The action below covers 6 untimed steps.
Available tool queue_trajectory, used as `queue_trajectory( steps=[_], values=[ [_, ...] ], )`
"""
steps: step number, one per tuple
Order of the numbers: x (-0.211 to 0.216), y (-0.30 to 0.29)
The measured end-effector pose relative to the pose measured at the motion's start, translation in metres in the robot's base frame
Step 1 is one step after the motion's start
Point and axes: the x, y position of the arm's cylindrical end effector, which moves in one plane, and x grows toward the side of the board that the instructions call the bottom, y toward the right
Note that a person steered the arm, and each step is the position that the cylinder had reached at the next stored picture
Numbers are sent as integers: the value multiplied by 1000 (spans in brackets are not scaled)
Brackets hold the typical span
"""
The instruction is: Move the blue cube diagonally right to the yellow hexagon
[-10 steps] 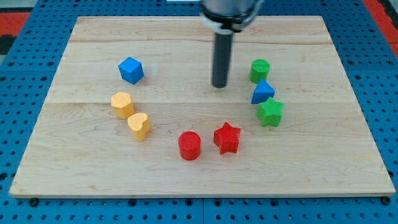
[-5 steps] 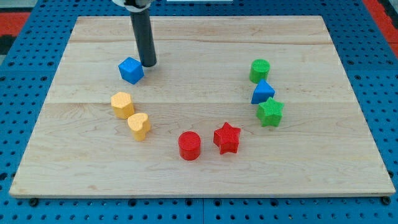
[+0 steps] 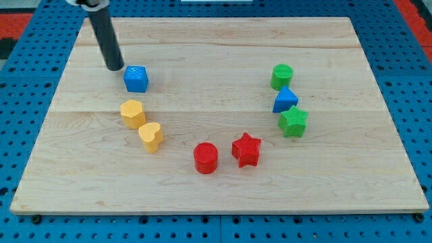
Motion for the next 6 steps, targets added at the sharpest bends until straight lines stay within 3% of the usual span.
queue_trajectory(
  steps=[1,2,6],
  values=[
    [14,-22],
    [39,6],
    [38,70]
  ],
)
